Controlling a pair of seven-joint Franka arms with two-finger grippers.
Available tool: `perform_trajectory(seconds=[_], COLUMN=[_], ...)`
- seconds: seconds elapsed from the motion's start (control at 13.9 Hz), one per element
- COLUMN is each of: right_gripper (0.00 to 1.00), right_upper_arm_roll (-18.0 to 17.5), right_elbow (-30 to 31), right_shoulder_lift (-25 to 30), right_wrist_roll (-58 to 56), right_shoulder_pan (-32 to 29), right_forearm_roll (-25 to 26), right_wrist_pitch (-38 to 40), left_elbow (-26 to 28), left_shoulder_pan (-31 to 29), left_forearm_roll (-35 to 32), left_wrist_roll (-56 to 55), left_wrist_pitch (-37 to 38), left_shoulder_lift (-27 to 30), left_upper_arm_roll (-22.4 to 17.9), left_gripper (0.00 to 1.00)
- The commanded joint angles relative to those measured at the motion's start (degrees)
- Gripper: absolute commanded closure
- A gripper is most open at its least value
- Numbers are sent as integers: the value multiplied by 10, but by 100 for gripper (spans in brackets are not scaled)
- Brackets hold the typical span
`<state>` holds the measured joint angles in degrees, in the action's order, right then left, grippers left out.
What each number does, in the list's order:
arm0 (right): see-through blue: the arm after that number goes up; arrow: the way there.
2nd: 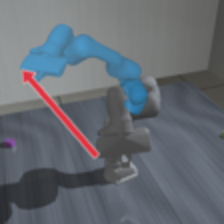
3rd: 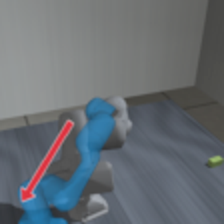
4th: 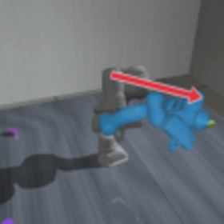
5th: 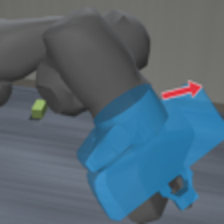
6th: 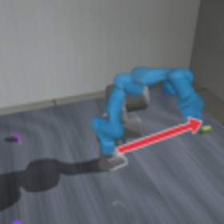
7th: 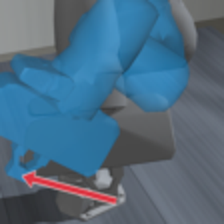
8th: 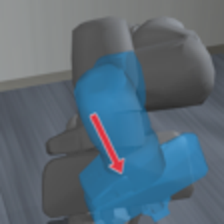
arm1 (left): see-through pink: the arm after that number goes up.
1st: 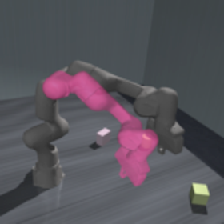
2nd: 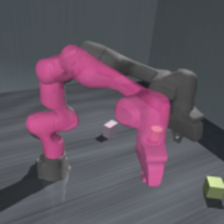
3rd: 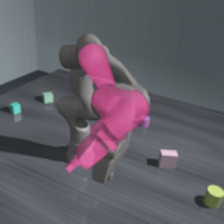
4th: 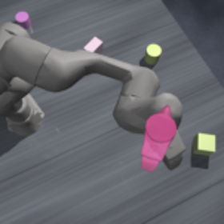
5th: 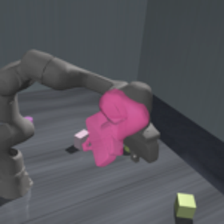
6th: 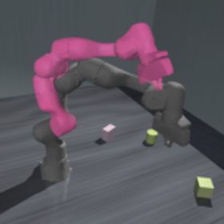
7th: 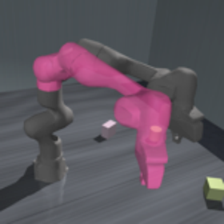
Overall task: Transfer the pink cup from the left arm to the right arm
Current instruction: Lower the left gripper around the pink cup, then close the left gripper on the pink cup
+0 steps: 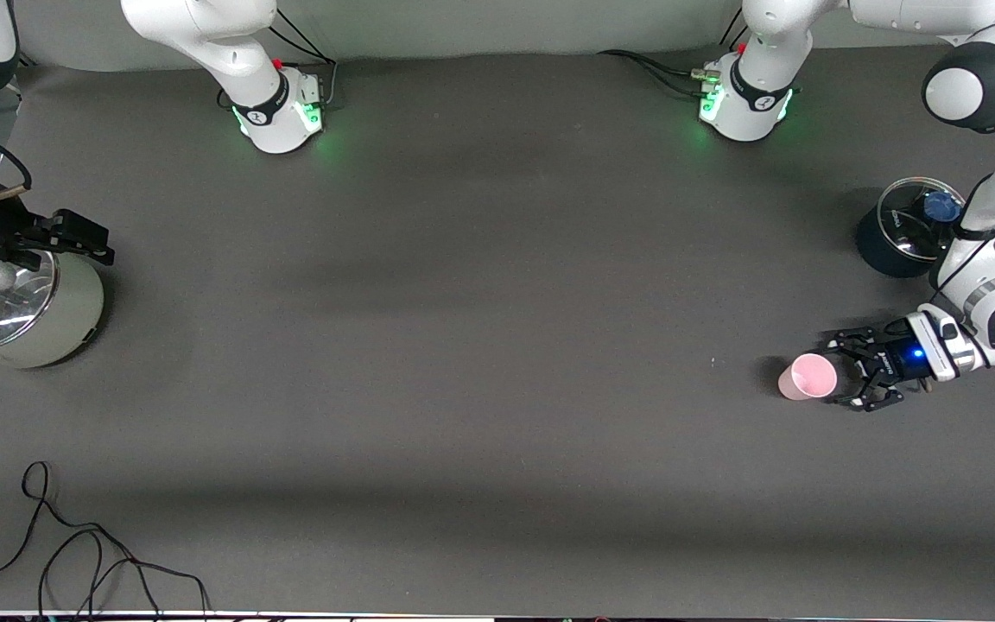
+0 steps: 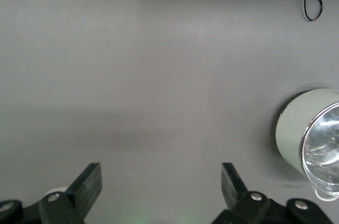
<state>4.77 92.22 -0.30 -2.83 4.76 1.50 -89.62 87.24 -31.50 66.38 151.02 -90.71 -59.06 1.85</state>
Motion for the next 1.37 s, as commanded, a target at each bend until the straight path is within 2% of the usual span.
perform_trajectory(seconds=[0.0, 0.65, 0.72, 0.79, 0.86, 1.15, 1.3], right_gripper=[0, 0, 0, 0, 0, 0, 0], right_upper_arm_roll=[0, 0, 1, 1, 2, 7, 7], right_elbow=[-5, -5, -5, -5, -5, -4, -5], right_shoulder_lift=[-1, -1, -1, -1, 0, 0, 0], right_wrist_roll=[-6, -6, -6, -6, -6, -7, -7], right_shoulder_pan=[0, -1, -1, -1, -1, 0, 0], right_forearm_roll=[11, 11, 11, 11, 11, 10, 10], right_wrist_pitch=[8, 8, 8, 8, 8, 8, 8], left_elbow=[5, 6, 6, 6, 6, 1, -9], left_shoulder_pan=[10, 36, 36, 36, 36, 36, 38], left_forearm_roll=[22, 38, 38, 38, 38, 38, 38], left_wrist_roll=[7, -29, -29, -29, -29, -36, -75], left_wrist_pitch=[-2, -16, -17, -17, -17, -17, -17], left_shoulder_lift=[-9, -14, -14, -14, -14, -9, 0], left_upper_arm_roll=[9, 12, 12, 12, 12, 12, 14], left_gripper=[0, 1, 10, 30, 41, 46, 49])
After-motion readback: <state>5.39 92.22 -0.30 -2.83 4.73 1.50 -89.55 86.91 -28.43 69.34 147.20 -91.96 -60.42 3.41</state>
